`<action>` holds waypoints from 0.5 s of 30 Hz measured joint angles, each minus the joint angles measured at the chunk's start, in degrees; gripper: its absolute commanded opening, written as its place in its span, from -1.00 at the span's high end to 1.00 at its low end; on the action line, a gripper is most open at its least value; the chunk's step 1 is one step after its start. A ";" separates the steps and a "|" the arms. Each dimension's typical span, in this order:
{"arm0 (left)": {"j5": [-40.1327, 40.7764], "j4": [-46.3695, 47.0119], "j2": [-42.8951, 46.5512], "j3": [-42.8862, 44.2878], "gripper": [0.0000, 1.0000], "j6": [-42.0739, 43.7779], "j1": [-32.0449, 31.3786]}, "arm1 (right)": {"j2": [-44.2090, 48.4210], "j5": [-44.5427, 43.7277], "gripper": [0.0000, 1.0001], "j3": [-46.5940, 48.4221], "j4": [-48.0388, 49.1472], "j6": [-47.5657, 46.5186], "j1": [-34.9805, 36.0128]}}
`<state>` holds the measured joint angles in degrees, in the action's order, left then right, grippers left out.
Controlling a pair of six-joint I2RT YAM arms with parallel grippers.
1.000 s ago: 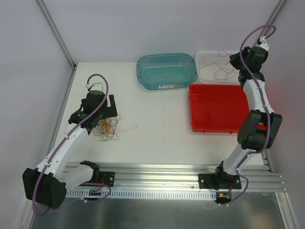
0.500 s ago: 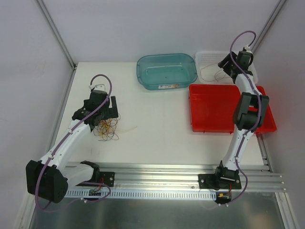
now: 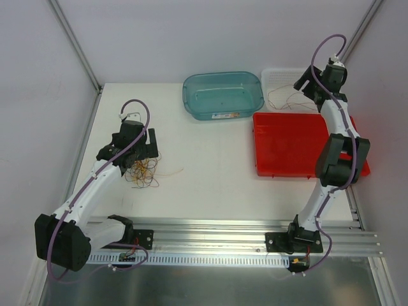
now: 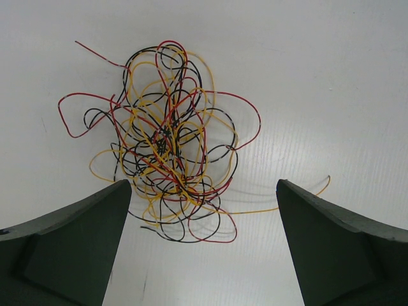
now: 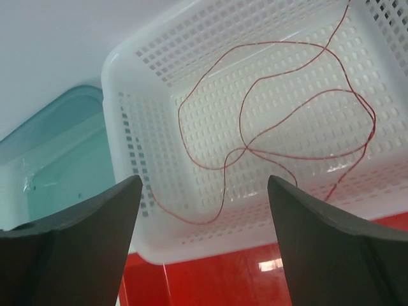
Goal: Untangle the cables
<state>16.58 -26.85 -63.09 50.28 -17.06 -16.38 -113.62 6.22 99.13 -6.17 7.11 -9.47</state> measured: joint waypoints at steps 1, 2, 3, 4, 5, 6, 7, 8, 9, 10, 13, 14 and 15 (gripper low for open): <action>0.00 0.00 0.00 0.00 -0.98 0.00 0.00 | 1.77 0.00 -0.69 -1.66 -0.13 -0.24 0.20; 0.00 -0.02 0.00 0.00 -0.98 0.00 0.00 | 3.96 0.02 -0.70 -3.80 -0.13 -0.57 0.44; 0.00 -0.02 0.00 0.00 -0.98 0.00 0.00 | 6.19 0.02 -0.73 -5.88 -0.55 -0.81 0.83; 0.00 -0.02 0.00 0.00 -0.98 -0.02 0.00 | 8.57 -0.02 -0.76 -7.96 -0.74 -1.05 1.42; 0.00 -0.02 -0.02 0.00 -0.98 -0.02 0.00 | 10.58 -0.07 -0.79 -9.73 -1.09 -1.33 2.03; 0.00 -0.04 -0.04 0.00 -0.98 -0.02 0.00 | 13.14 -0.11 -0.87 -11.80 -1.79 -1.68 2.95; 0.02 -0.04 -0.11 0.00 -0.98 -0.04 0.00 | 15.78 -0.20 -0.90 -13.70 -2.32 -1.97 4.13; 0.09 -0.04 -0.26 0.00 -0.98 -0.04 0.00 | 18.49 -0.46 -0.95 -15.63 -2.93 -2.32 5.44; 0.24 -0.09 -0.48 0.00 -0.98 -0.04 0.00 | 21.18 -0.70 -0.99 -17.49 -3.45 -2.71 6.80; 0.42 -0.09 -0.83 0.00 -0.98 -0.07 0.00 | 24.20 -1.01 -0.93 -19.34 -4.35 -3.08 8.52; 0.55 -0.13 -2.21 0.00 -0.98 -0.07 0.00 | 33.09 -2.12 -0.93 -24.48 -7.04 -4.22 14.97; 0.55 -0.17 -2.86 0.02 -0.98 -0.09 0.00 | 35.80 -2.40 -0.93 -25.90 -8.17 -4.50 16.98; 0.55 -0.26 -3.63 0.02 -0.98 -0.09 0.00 | 38.66 -2.45 -0.93 -27.45 -9.29 -4.79 19.43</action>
<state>17.12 -27.11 -66.72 50.30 -17.15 -16.38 -74.96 3.77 71.68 -15.46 2.33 9.96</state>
